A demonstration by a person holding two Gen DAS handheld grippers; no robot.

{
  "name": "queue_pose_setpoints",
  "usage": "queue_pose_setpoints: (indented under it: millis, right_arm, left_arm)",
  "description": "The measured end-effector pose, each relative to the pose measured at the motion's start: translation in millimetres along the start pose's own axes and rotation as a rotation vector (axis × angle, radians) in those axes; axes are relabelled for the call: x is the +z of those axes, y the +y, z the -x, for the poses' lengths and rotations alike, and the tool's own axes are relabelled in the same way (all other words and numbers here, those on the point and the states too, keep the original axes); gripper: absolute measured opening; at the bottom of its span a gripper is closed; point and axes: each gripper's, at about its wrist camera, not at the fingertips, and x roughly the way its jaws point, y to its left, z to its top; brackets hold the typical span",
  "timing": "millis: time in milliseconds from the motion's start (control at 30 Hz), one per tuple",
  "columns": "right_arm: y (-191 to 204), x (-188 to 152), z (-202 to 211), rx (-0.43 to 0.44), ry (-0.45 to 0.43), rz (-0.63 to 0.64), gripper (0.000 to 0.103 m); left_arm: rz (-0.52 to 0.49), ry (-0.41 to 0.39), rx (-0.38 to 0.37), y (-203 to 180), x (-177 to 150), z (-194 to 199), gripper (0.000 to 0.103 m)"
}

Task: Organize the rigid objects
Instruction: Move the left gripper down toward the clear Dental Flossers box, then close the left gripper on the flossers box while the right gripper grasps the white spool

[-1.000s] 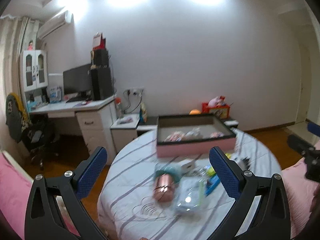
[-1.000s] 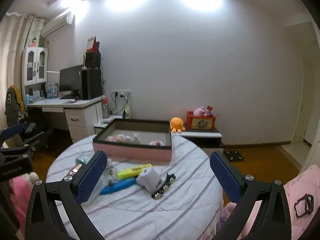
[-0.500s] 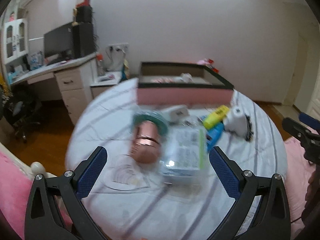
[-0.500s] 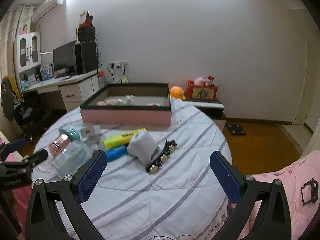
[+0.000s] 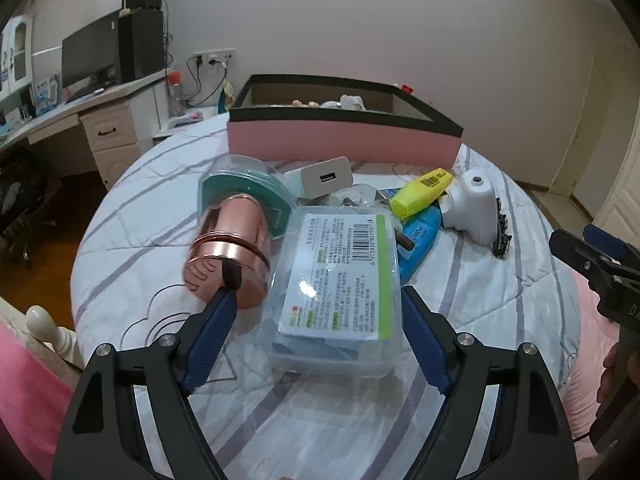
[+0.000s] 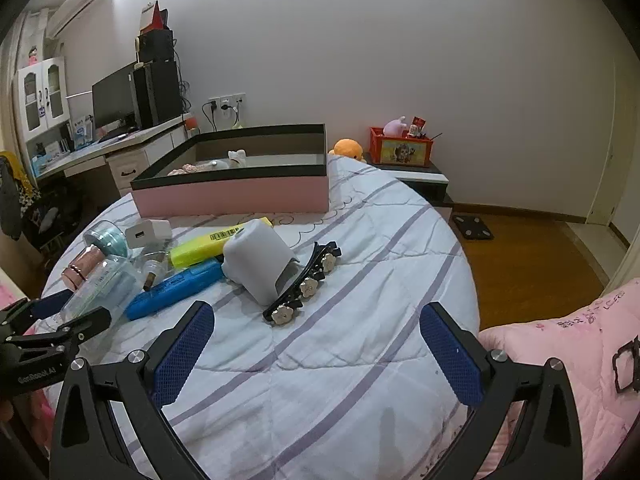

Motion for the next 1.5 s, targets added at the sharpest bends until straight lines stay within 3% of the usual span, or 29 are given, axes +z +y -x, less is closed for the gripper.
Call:
queue_pose_setpoints:
  millis: [100, 133, 333, 533, 767, 867, 967, 1167, 1500]
  right_arm:
    - [-1.2, 0.5, -6.5, 0.006, 0.011, -0.004, 0.103]
    - [-1.4, 0.5, -8.6, 0.006, 0.014, -0.006, 0.103]
    - [0.4, 3.2, -20.8, 0.013, 0.035, -0.003, 0.103]
    - [8.5, 16.1, -39.7, 0.036, 0.046, 0.018, 0.103]
    - [20.5, 38.2, -60.0, 0.118, 0.038, 0.012, 0.103]
    - [27.4, 39.5, -70.2, 0.132, 0.062, 0.028, 0.092]
    - [27.9, 37.7, -80.8, 0.157, 0.112, 0.021, 0.065]
    - [22.7, 36.1, -91.1, 0.186, 0.166, -0.01, 0.064]
    - [21.2, 35.9, -78.0, 0.204, 0.12, -0.001, 0.058]
  left_arm:
    - [-0.013, 0.021, -0.007, -4.9, 0.7, -8.3, 0.078]
    - [-0.02, 0.031, -0.015, -6.8, 0.4, -11.7, 0.064]
    - [-0.052, 0.023, -0.036, -11.4, 1.0, -11.6, 0.063]
    - [-0.064, -0.041, -0.029, -9.7, 11.6, 9.2, 0.063]
    - [-0.079, -0.081, 0.0, -8.0, 23.9, 17.8, 0.063]
    - [-0.082, -0.074, -0.004, -7.3, 25.4, 15.4, 0.063]
    - [-0.086, -0.071, 0.0, -7.0, 27.0, 12.1, 0.063]
    - [-0.082, -0.06, -0.009, -6.3, 29.7, 5.4, 0.063]
    - [-0.087, -0.07, 0.023, -4.6, 37.3, 5.5, 0.063]
